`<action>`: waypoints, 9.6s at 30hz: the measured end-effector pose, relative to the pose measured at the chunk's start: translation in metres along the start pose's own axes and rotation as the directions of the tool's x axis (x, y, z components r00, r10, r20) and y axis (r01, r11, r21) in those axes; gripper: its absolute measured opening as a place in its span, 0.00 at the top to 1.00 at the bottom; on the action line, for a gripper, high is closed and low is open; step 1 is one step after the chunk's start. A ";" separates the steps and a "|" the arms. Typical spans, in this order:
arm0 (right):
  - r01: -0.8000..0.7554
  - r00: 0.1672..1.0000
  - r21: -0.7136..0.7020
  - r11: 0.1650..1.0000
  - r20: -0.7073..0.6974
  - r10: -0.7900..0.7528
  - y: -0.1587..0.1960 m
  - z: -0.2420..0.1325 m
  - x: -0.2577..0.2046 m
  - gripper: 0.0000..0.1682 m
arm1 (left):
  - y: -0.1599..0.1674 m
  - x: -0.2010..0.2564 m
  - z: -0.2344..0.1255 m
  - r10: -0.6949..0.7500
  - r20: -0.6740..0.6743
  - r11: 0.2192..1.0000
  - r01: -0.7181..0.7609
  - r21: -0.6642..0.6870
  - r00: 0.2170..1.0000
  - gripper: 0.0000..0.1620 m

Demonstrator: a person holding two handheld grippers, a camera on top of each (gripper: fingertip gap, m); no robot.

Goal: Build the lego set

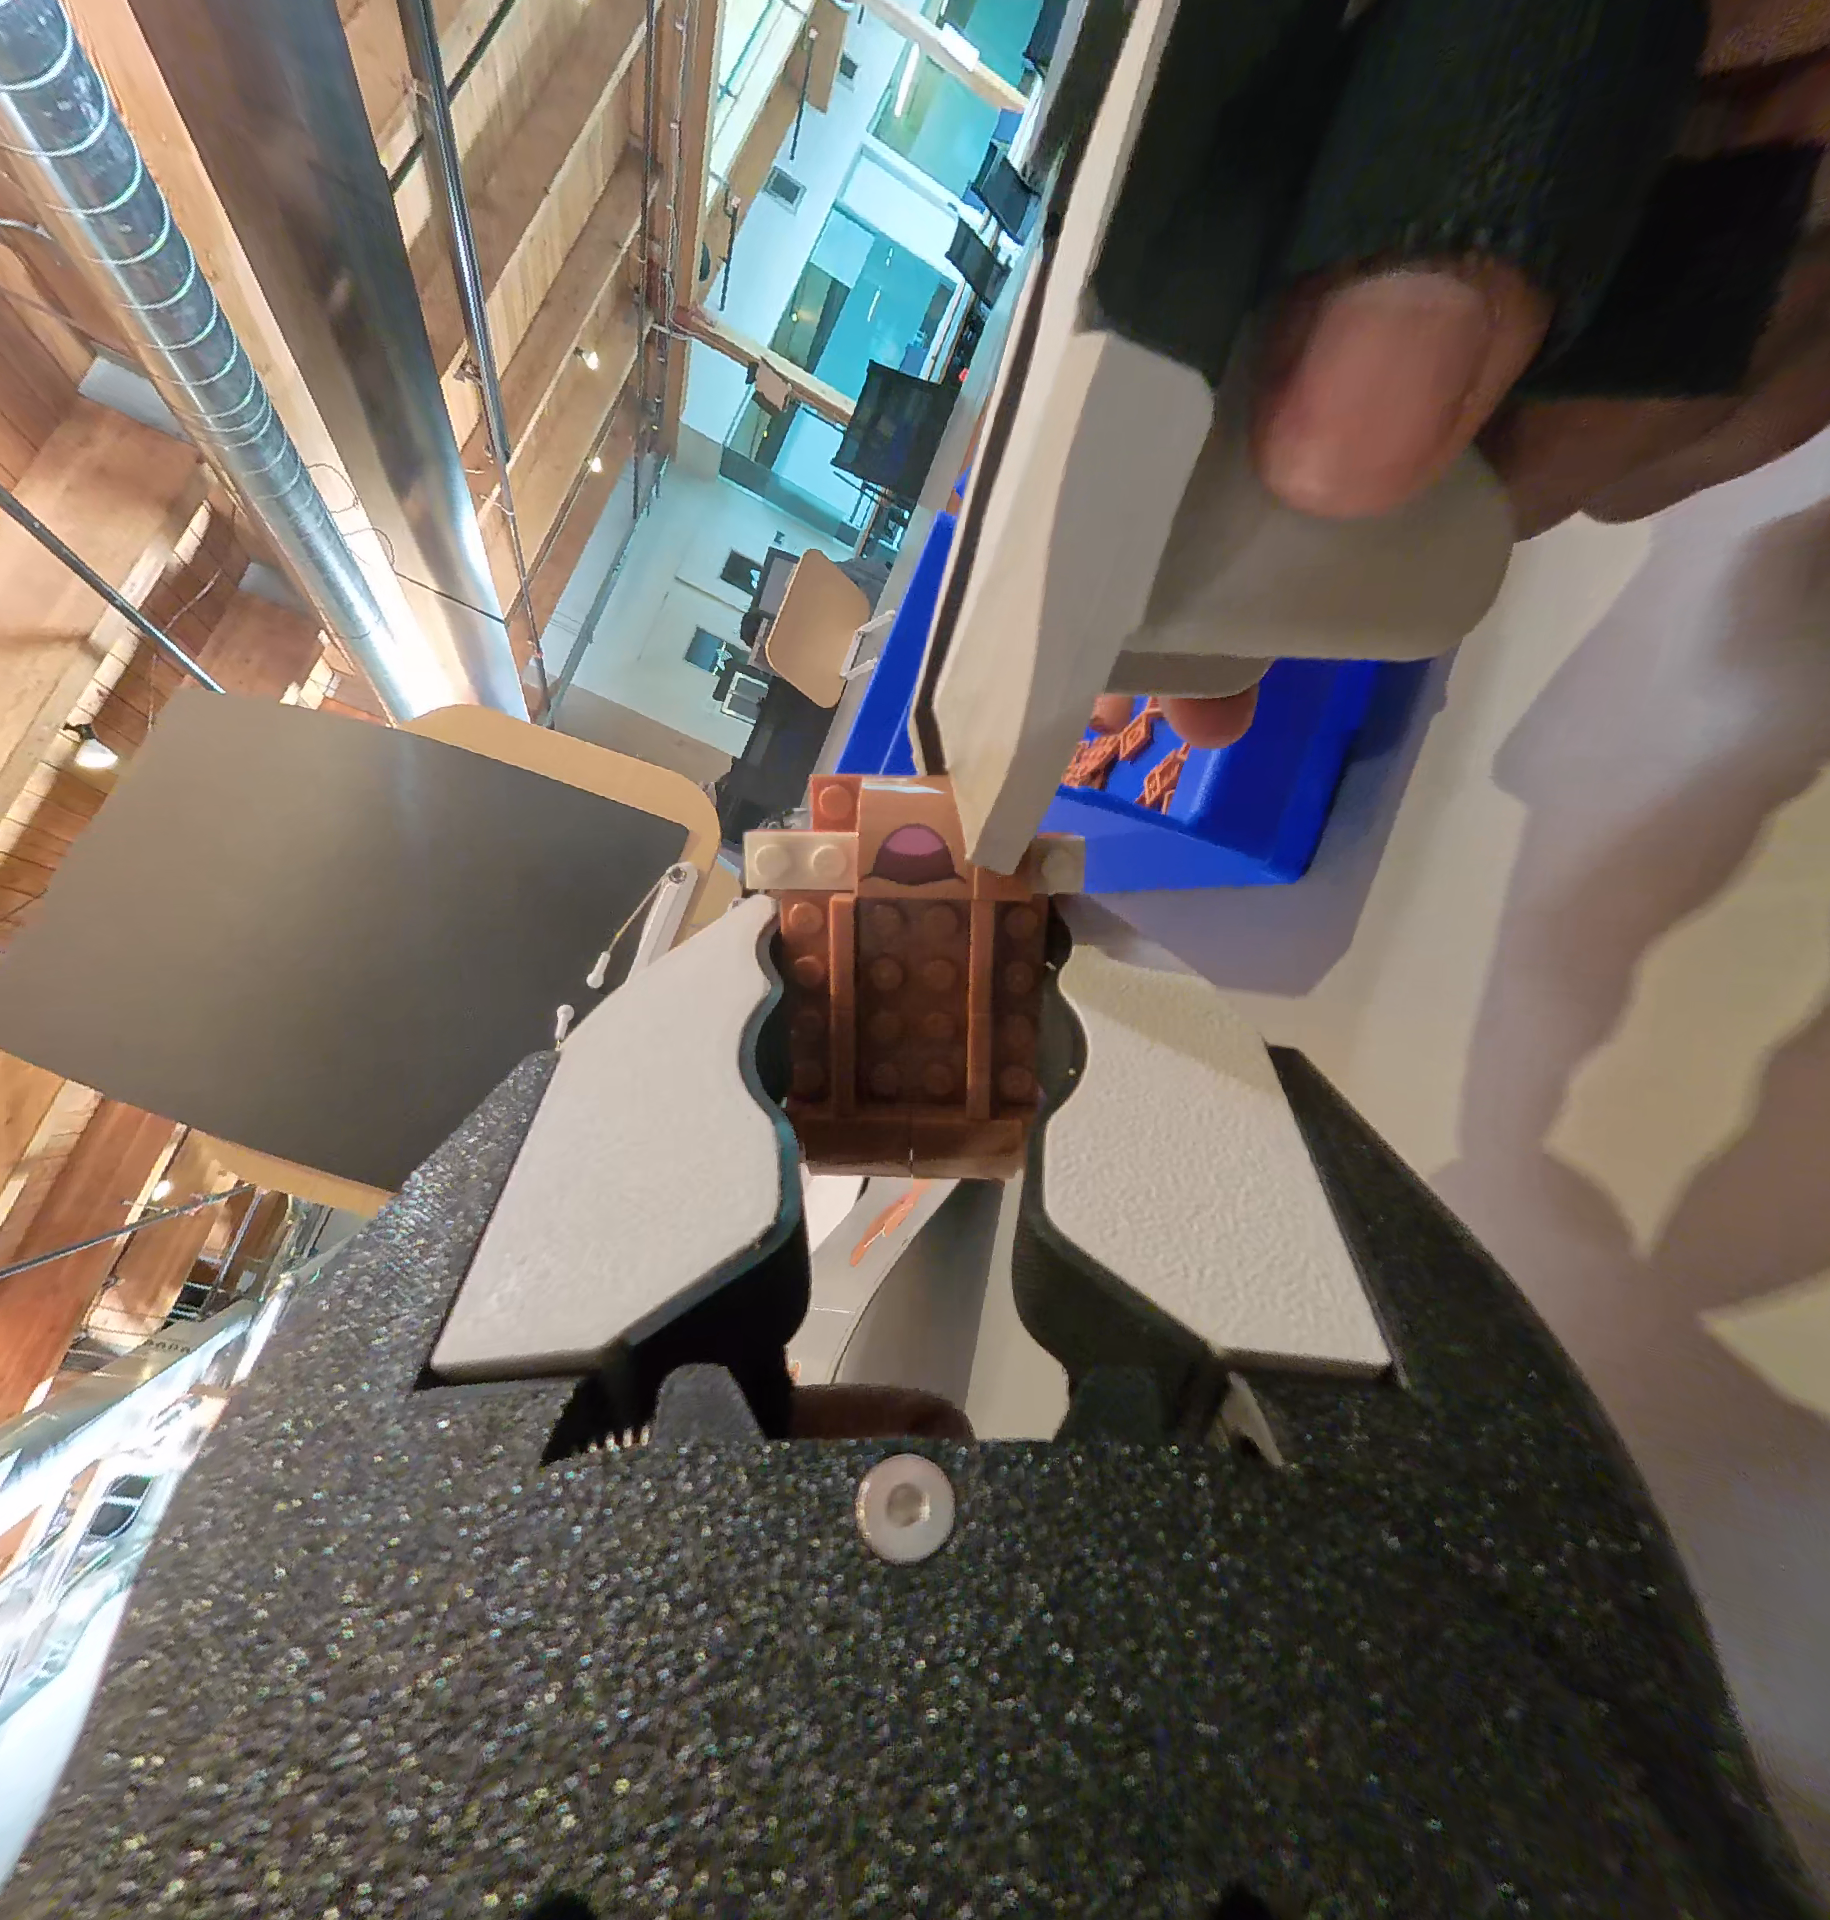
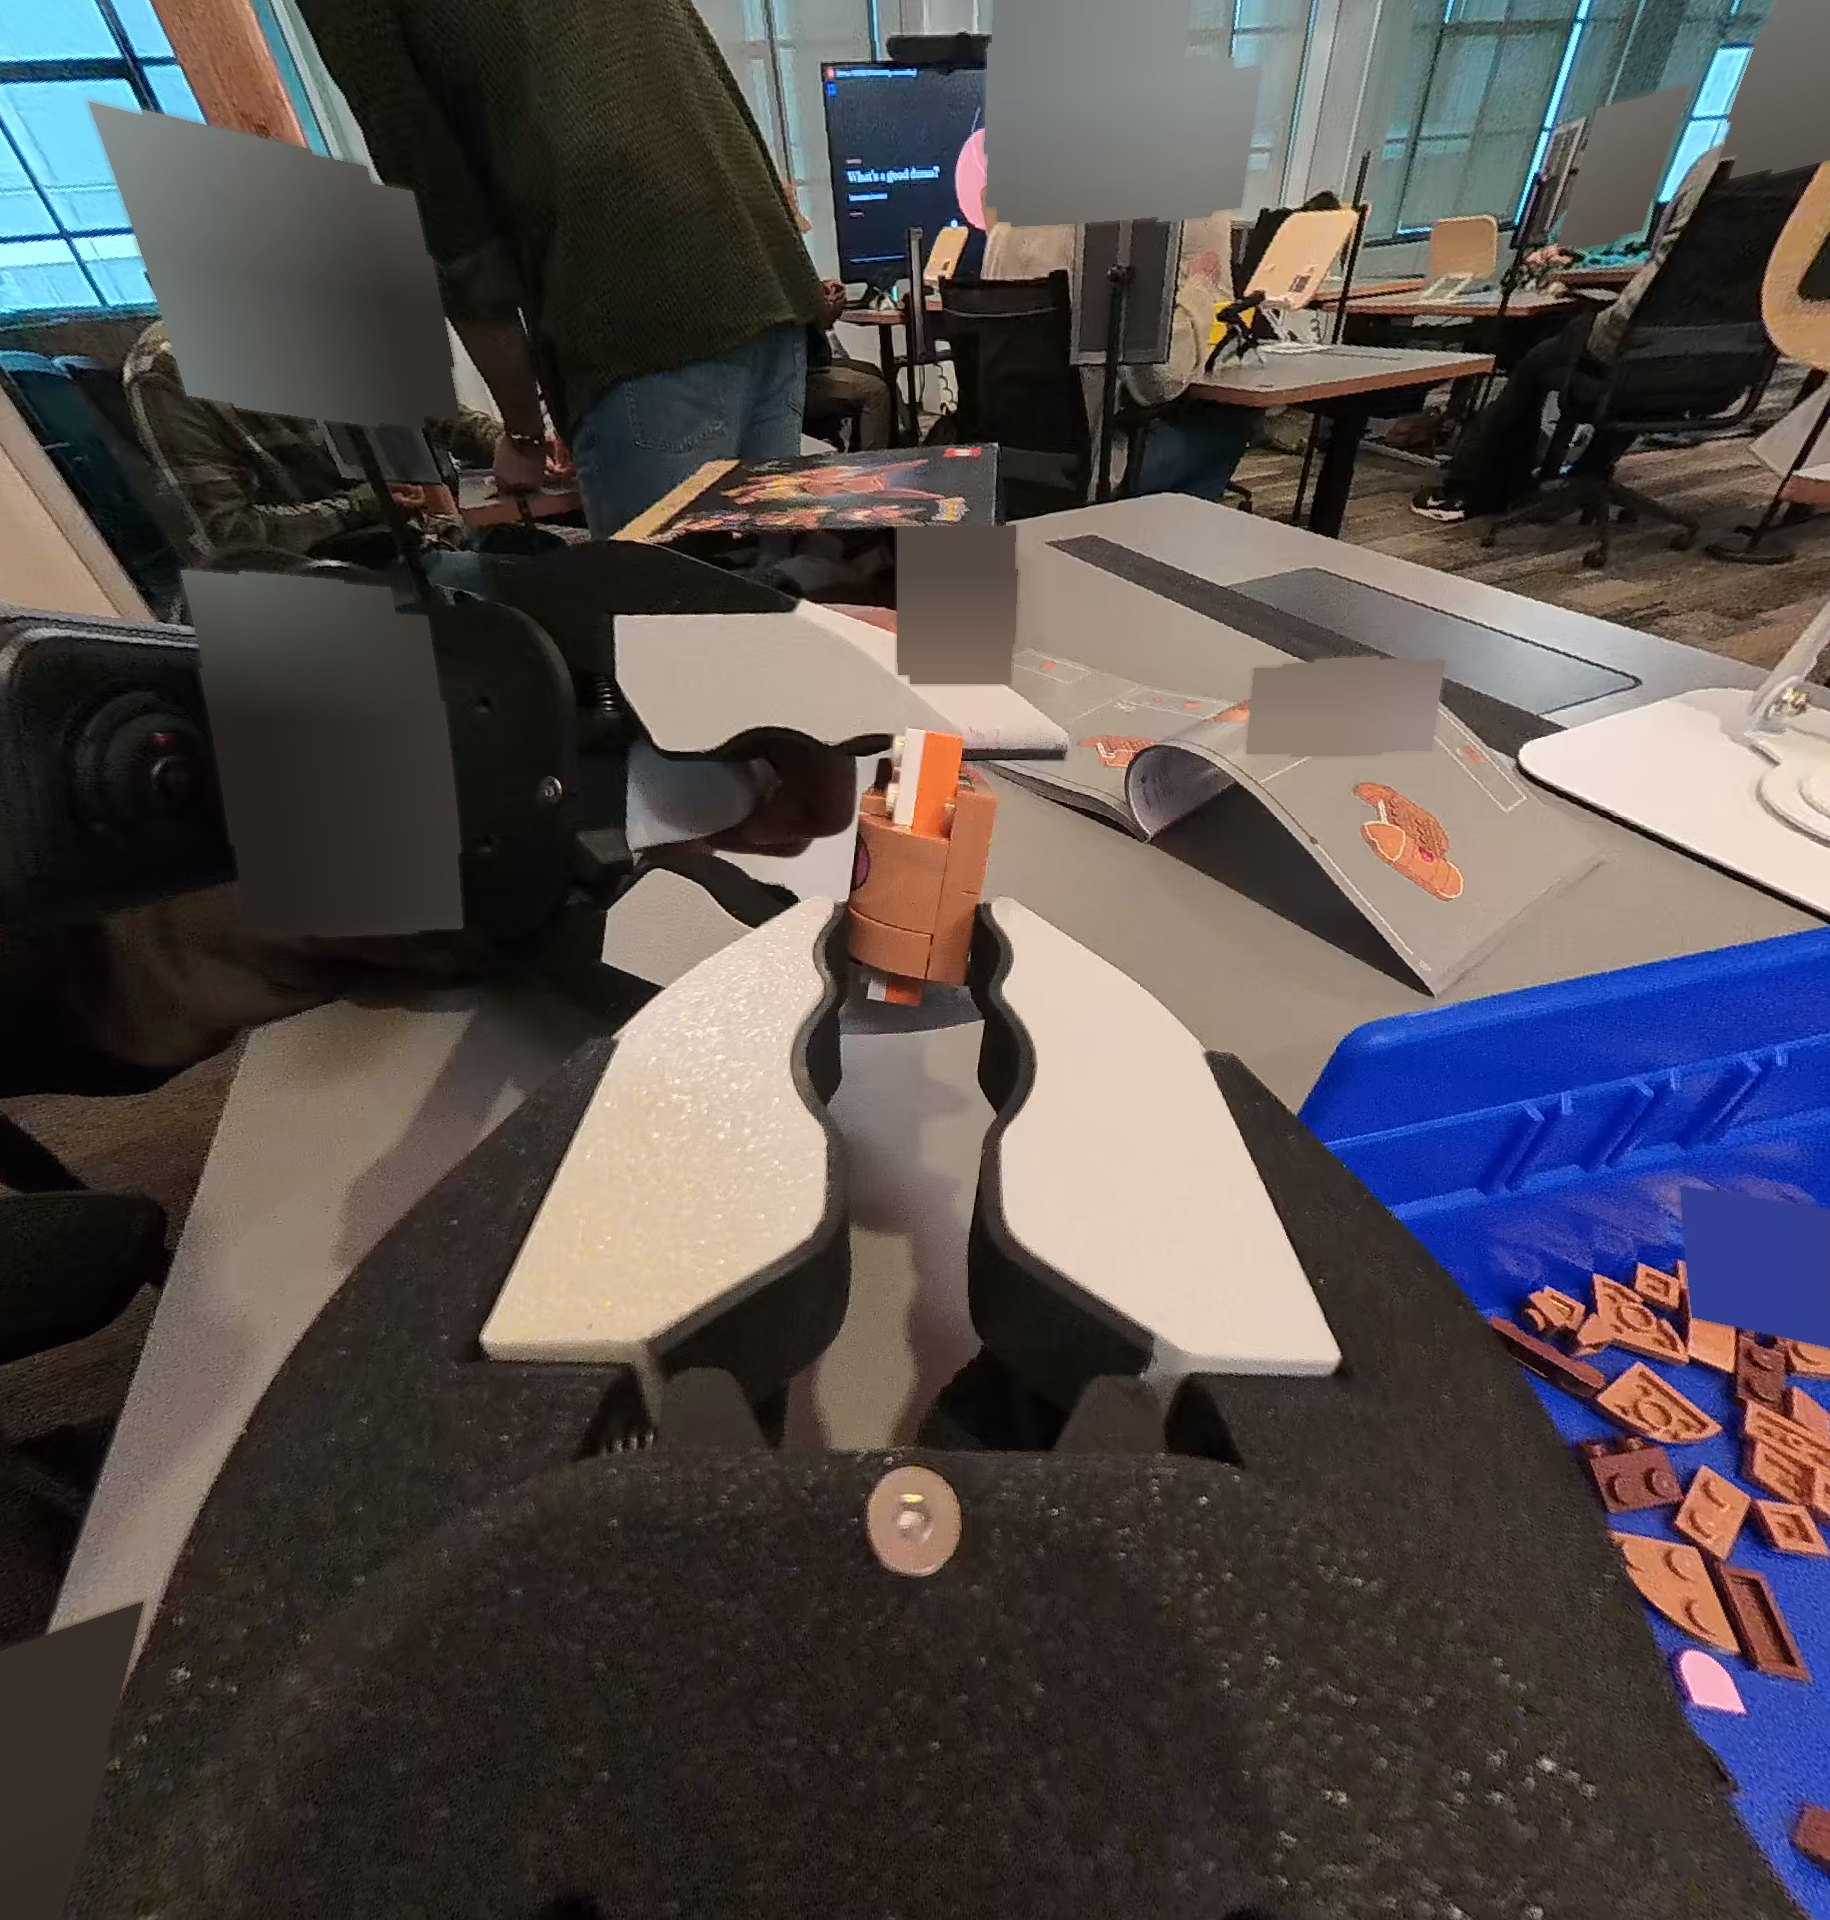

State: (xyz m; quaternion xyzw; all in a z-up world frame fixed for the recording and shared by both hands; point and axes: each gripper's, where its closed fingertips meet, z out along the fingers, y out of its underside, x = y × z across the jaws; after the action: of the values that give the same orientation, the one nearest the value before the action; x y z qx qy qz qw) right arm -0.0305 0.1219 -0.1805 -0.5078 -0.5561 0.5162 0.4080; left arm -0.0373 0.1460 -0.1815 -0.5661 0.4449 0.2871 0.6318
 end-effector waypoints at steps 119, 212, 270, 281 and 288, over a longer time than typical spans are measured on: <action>0.209 0.973 0.150 0.966 0.065 -0.221 -0.025 -0.011 -0.020 0.79 | -0.033 -0.006 -0.039 -0.596 -0.744 0.375 0.924 0.073 0.300 0.85; 0.169 0.984 0.204 0.964 0.021 -0.177 -0.022 -0.014 -0.010 0.83 | -0.035 -0.013 -0.032 -0.658 -0.710 0.282 0.957 0.075 0.249 0.87; 0.515 0.857 -0.008 0.857 0.003 -0.515 0.007 -0.002 -0.028 0.87 | -0.030 0.018 -0.040 -0.504 -0.709 0.629 0.772 0.090 0.494 0.89; 0.517 0.856 0.008 0.856 -0.028 -0.516 0.005 0.001 -0.026 0.88 | -0.031 0.000 -0.039 -0.528 -0.658 0.591 0.789 0.169 0.536 1.00; 0.441 0.896 -0.120 0.889 -0.003 -0.445 0.031 0.010 -0.011 0.88 | -0.012 -0.007 -0.032 -0.613 -0.636 0.523 0.844 0.119 0.469 0.93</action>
State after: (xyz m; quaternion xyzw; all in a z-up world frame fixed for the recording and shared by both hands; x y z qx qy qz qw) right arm -0.0344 0.1078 -0.2118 -0.3981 -0.6800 0.3689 0.4930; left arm -0.0377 0.1139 -0.1683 -0.6072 0.3527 -0.2871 0.6516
